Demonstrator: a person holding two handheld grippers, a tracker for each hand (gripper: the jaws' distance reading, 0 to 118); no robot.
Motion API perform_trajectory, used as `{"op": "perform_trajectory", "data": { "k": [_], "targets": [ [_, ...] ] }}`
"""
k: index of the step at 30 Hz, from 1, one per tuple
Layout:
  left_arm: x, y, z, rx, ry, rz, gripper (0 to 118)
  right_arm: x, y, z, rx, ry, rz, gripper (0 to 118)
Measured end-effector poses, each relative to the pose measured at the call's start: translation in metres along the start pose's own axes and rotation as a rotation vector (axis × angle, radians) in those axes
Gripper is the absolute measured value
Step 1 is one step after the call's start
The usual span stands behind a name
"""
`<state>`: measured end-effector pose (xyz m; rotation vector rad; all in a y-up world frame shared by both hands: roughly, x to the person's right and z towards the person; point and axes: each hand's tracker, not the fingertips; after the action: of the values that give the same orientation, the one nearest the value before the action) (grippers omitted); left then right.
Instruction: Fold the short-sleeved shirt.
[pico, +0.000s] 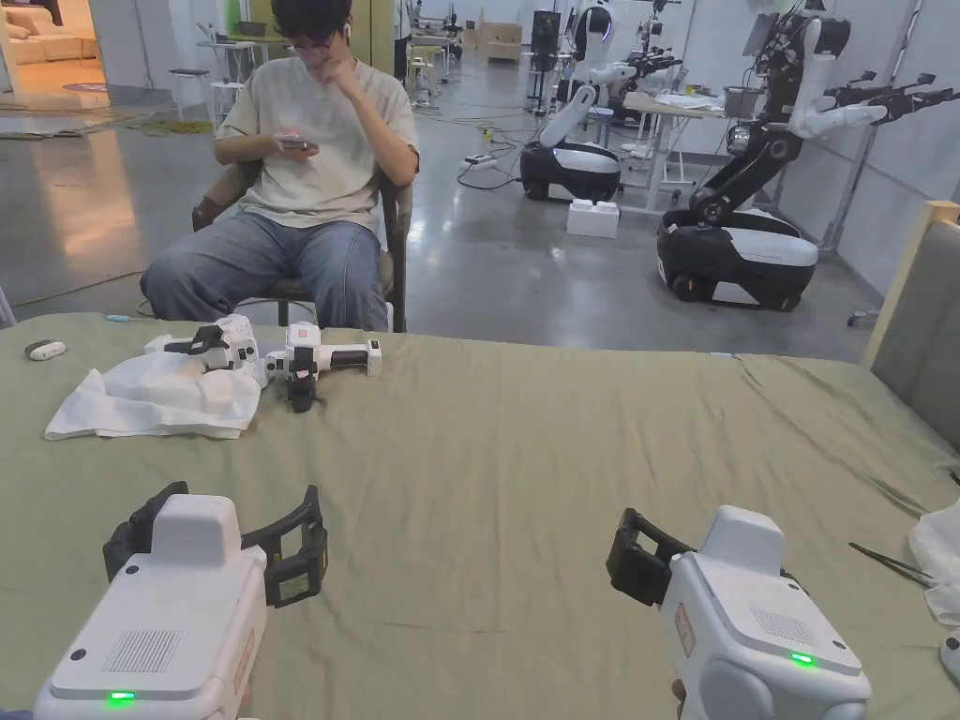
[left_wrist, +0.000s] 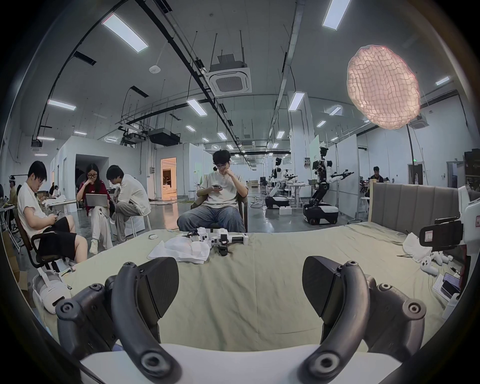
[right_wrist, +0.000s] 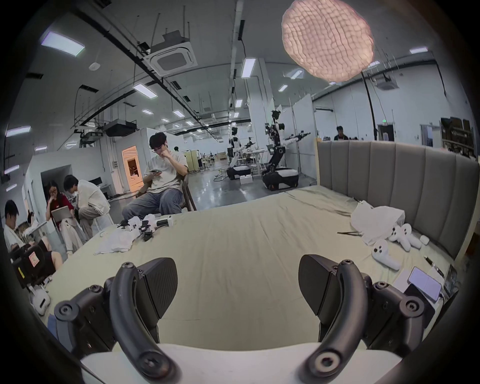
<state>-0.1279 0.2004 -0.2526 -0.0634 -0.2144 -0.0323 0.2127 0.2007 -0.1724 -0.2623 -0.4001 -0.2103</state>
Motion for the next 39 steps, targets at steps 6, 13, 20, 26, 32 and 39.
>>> {"op": "perform_trajectory", "data": {
  "k": [6, 13, 20, 26, 32, 39],
  "targets": [
    [0.002, 0.0, -0.003, -0.005, -0.015, 0.0, 99, -0.001, 0.0, -0.001, -0.027, -0.018, 0.011, 98],
    [0.004, -0.002, -0.005, -0.023, -0.011, -0.001, 100, -0.009, -0.001, -0.001, -0.051, -0.053, 0.052, 99],
    [0.003, -0.002, -0.004, -0.027, -0.014, 0.006, 100, -0.012, -0.001, -0.002, -0.069, -0.058, 0.064, 100],
    [0.002, -0.003, -0.002, -0.011, -0.027, 0.011, 100, -0.013, -0.001, -0.005, -0.075, -0.066, 0.079, 100],
    [0.003, -0.006, -0.003, -0.018, -0.045, -0.008, 100, -0.012, -0.003, -0.008, -0.086, -0.066, 0.08, 101],
    [0.003, -0.008, -0.003, -0.029, -0.059, 0.005, 100, -0.007, -0.005, -0.015, -0.113, -0.11, 0.066, 101]
  ]
}}
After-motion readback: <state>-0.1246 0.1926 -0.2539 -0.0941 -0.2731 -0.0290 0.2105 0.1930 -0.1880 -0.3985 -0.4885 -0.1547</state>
